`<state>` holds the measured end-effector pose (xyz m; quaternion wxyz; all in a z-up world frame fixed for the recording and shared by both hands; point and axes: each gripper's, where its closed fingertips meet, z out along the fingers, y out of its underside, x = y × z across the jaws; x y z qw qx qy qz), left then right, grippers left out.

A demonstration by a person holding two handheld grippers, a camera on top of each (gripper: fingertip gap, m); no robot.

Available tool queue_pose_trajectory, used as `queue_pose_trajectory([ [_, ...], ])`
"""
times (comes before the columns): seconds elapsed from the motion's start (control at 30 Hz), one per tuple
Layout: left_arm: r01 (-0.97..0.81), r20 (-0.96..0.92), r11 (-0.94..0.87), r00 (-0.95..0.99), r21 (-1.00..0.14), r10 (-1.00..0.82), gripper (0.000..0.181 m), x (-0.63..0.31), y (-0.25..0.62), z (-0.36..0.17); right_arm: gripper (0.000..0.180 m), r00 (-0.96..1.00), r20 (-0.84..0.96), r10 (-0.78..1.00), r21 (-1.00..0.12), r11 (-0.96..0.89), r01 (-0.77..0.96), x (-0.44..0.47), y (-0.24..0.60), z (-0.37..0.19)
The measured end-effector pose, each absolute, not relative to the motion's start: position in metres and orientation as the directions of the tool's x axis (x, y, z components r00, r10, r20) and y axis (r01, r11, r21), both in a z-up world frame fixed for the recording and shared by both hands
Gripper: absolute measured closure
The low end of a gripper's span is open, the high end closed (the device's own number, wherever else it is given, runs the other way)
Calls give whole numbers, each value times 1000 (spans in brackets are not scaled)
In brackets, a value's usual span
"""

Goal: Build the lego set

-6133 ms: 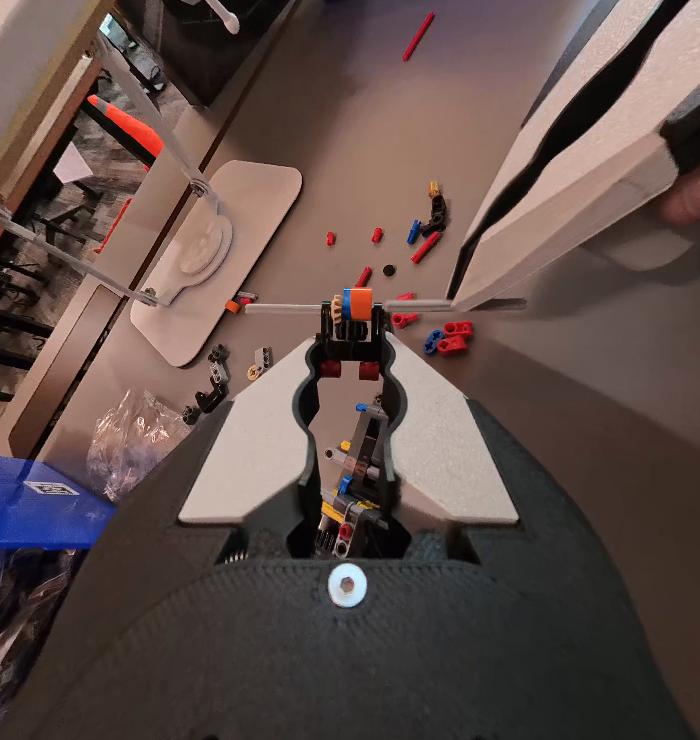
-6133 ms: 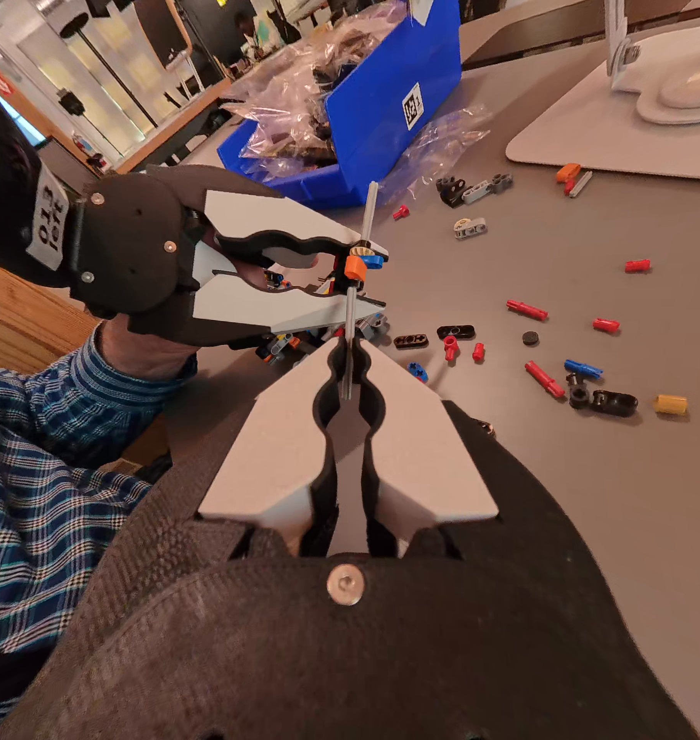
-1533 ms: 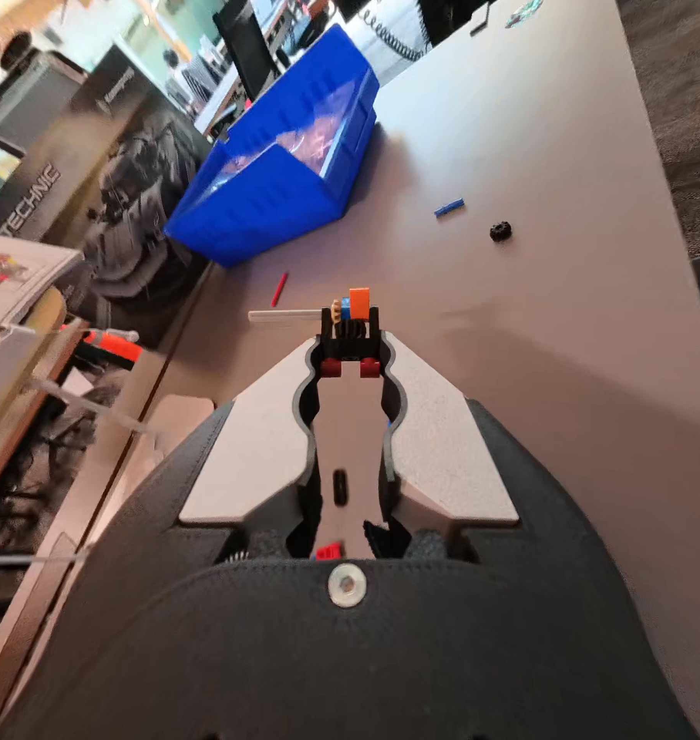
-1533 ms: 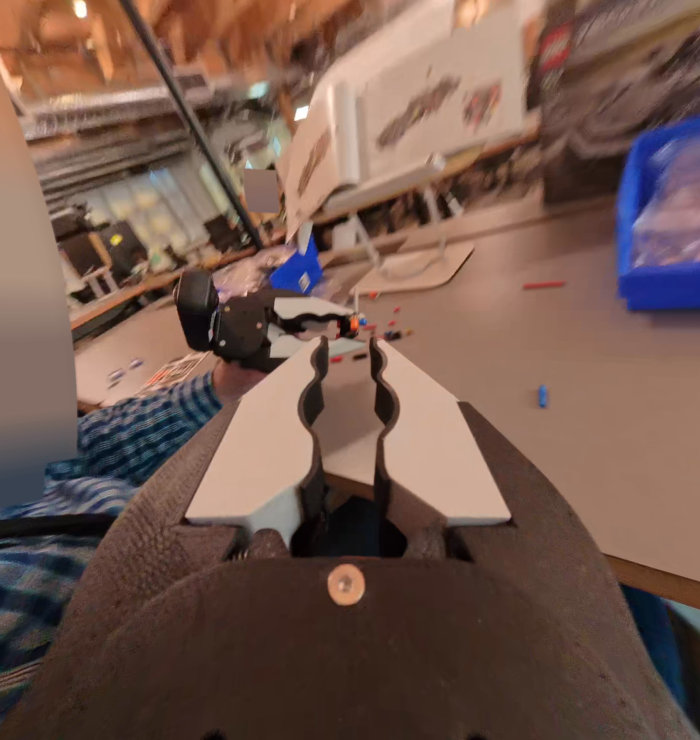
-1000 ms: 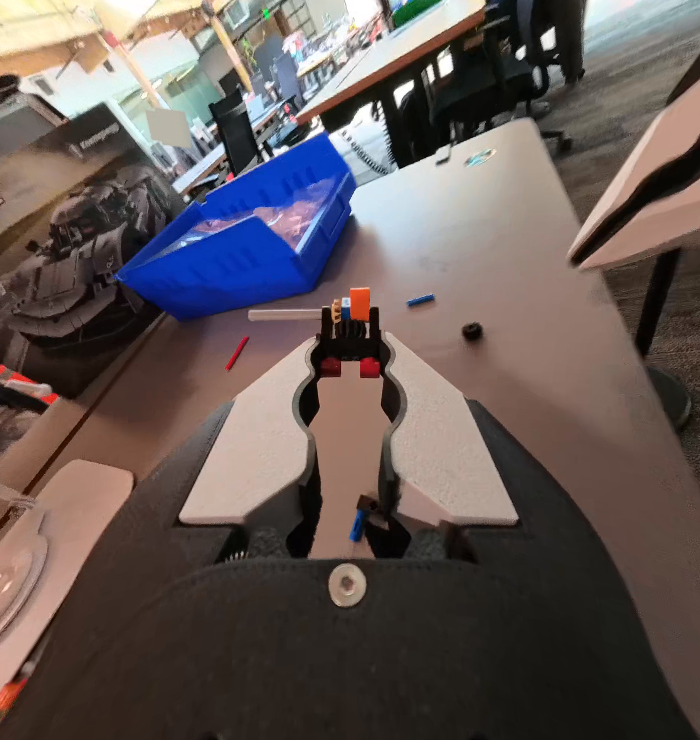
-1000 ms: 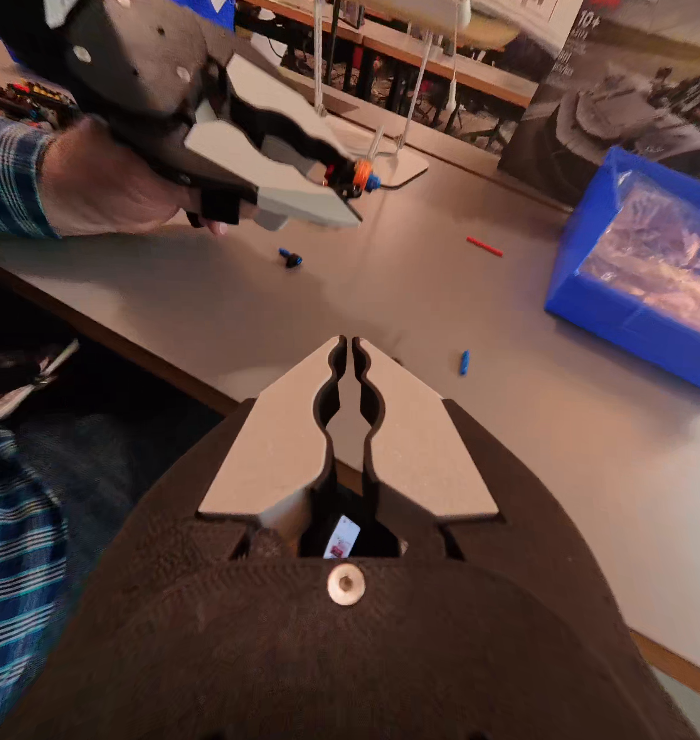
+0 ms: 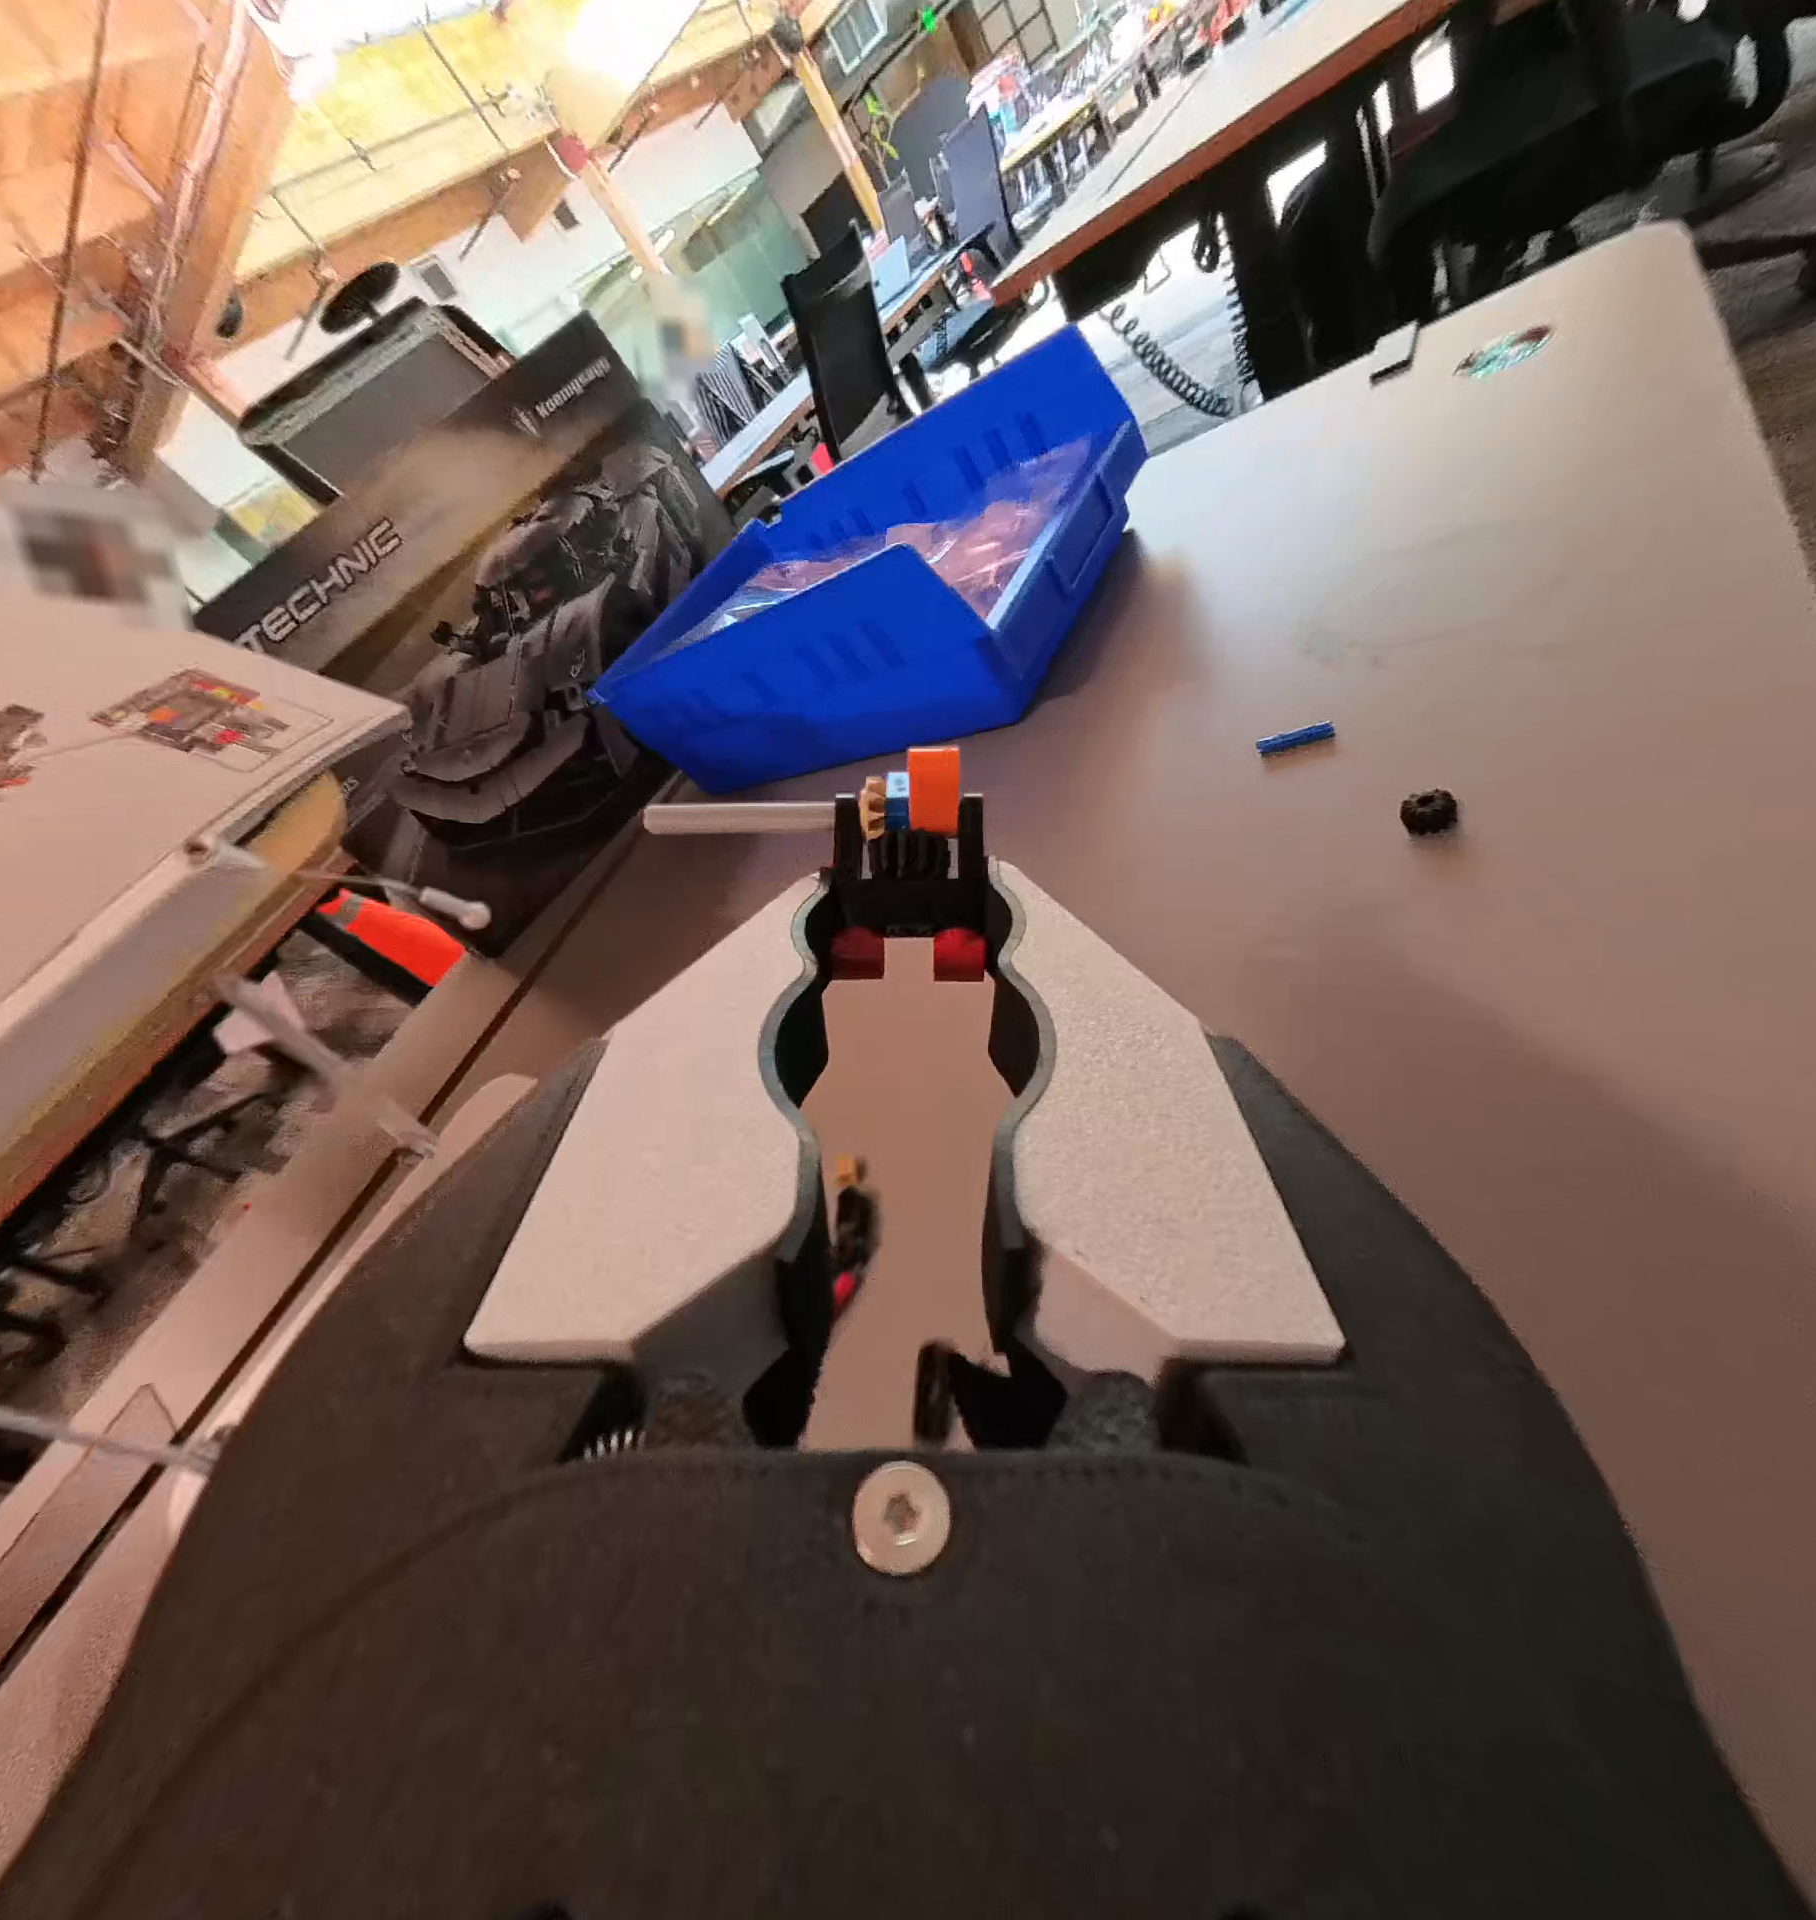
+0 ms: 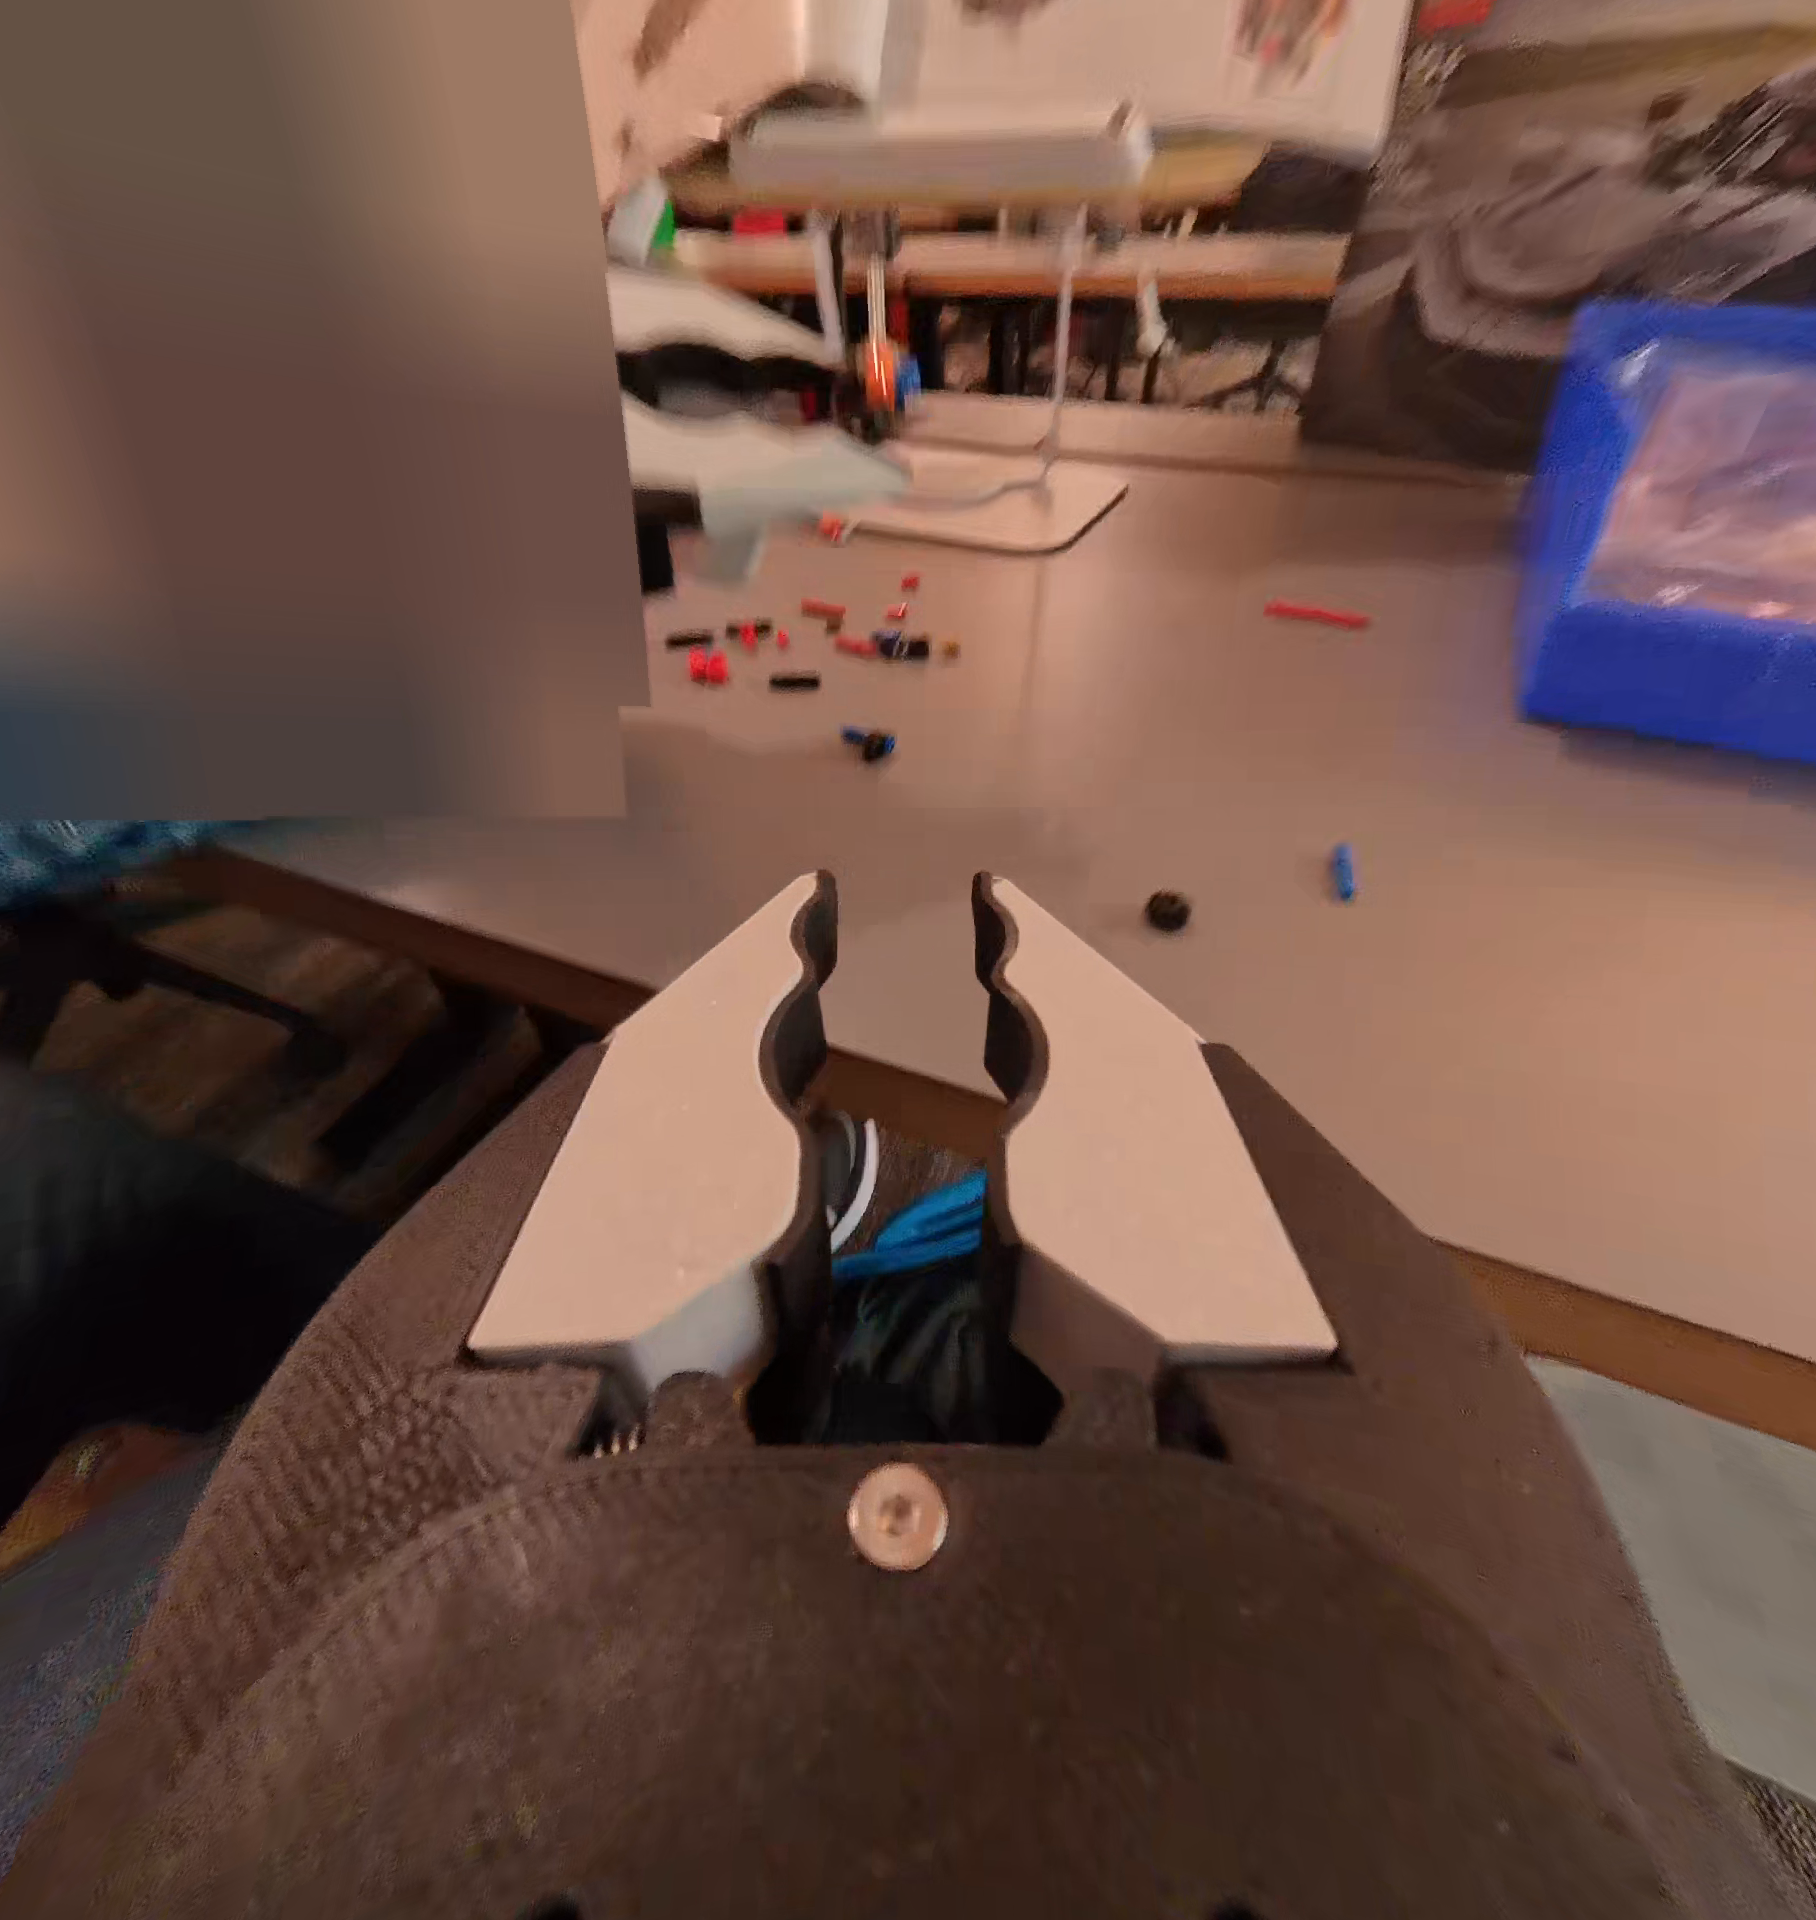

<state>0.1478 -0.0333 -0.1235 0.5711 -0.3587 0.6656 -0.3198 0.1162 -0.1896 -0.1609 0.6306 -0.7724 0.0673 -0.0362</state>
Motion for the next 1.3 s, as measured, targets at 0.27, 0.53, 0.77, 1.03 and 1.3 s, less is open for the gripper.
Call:
queue_pose_trajectory([
  [0.27,-189,-410,420,-91,-888,-907,156,81,25,-129,148,997,77,-8,-952,-299,71,75,-131,-197],
  [0.53,-184,-316,315,-29,-931,-948,156,75,37,-130,153,990,137,26,-963,-232,139,96,-76,-155],
  [0.77,-160,-418,416,-21,-895,-908,156,76,28,-133,154,987,116,-108,-965,-248,86,152,-72,-127],
  [1.03,-160,-396,391,-3,-906,-918,156,75,34,-129,167,960,62,-272,-812,-573,-109,248,-126,-198],
  [1.3,-172,-335,335,-24,-926,-942,156,74,35,-130,174,940,61,-334,-726,-662,-188,269,-130,-231],
])
